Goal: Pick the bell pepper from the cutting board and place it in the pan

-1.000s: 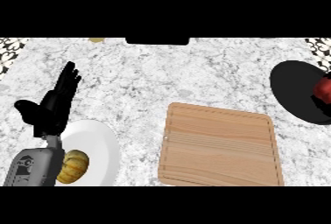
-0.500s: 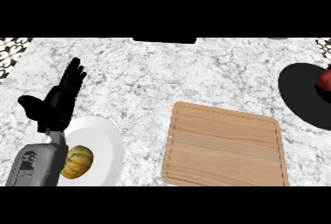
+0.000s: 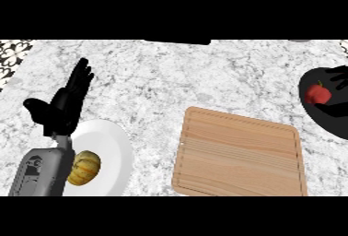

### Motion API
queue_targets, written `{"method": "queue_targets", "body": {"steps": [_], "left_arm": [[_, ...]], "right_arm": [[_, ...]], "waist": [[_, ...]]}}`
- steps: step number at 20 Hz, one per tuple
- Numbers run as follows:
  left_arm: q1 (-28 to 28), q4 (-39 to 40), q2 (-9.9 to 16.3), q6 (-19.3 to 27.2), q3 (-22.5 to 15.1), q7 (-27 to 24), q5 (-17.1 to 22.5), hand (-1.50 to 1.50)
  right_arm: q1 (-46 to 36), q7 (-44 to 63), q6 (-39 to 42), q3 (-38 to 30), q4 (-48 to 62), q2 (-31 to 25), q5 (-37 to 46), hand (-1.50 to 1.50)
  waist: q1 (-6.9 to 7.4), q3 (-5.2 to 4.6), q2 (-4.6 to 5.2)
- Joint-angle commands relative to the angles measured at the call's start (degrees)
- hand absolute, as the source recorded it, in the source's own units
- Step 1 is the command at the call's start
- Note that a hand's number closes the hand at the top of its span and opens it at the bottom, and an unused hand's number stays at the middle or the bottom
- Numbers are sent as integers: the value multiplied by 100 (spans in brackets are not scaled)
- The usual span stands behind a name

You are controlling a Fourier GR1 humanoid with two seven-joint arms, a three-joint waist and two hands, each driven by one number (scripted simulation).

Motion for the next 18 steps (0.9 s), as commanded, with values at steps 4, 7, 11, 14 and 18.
{"method": "queue_targets", "body": {"steps": [4, 7, 11, 14, 18], "left_arm": [[49, -48, -78, 32, -106, -49, -78, 0], [-54, 49, 15, 50, 72, 48, 1, 0], [46, 47, 82, -65, 142, 16, 102, 0], [-45, 56, 112, 18, 237, 52, 102, 0], [297, 11, 160, -73, 238, -93, 98, 0]], "right_arm": [[-80, -557, 631, -58, 767, -135, -52, -150], [-107, -938, 600, -360, 830, -157, -342, -150], [-172, -1384, 1050, -907, 889, -486, -904, -150], [26, -1646, 1435, -1268, 1093, -499, -1289, -150], [197, -1712, 2952, -1342, 1306, -1208, -1439, -150]], "waist": [[-13, 13, 11], [-95, 13, -3], [-192, 6, -54], [-261, 4, -70], [-322, -9, -123]]}}
